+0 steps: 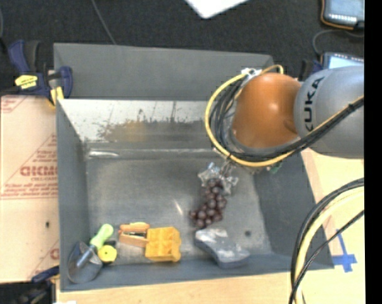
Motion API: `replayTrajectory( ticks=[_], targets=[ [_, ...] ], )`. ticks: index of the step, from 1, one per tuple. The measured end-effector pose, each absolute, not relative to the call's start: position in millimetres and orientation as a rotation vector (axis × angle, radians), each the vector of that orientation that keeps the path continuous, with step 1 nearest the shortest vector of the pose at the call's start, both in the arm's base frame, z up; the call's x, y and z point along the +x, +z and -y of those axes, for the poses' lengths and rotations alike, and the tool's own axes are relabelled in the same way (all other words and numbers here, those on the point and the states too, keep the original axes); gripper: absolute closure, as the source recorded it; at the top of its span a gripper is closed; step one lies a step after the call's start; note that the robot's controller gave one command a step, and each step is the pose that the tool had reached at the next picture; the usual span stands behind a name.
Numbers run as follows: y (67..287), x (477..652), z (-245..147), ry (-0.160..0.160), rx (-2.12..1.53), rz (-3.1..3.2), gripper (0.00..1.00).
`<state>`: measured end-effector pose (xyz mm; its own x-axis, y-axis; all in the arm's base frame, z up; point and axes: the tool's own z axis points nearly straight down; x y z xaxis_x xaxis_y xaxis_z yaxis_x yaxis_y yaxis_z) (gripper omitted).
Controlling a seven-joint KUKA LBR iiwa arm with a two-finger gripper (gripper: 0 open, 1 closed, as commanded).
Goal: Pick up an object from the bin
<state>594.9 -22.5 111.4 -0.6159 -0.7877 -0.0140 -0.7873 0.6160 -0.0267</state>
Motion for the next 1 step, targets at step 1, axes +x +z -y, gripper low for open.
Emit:
replayTrajectory(
  ticks=[1],
  targets=[
    [115.1, 594.9, 22.5, -0.027, -1.365, -2.803, 1.00]
  ],
)
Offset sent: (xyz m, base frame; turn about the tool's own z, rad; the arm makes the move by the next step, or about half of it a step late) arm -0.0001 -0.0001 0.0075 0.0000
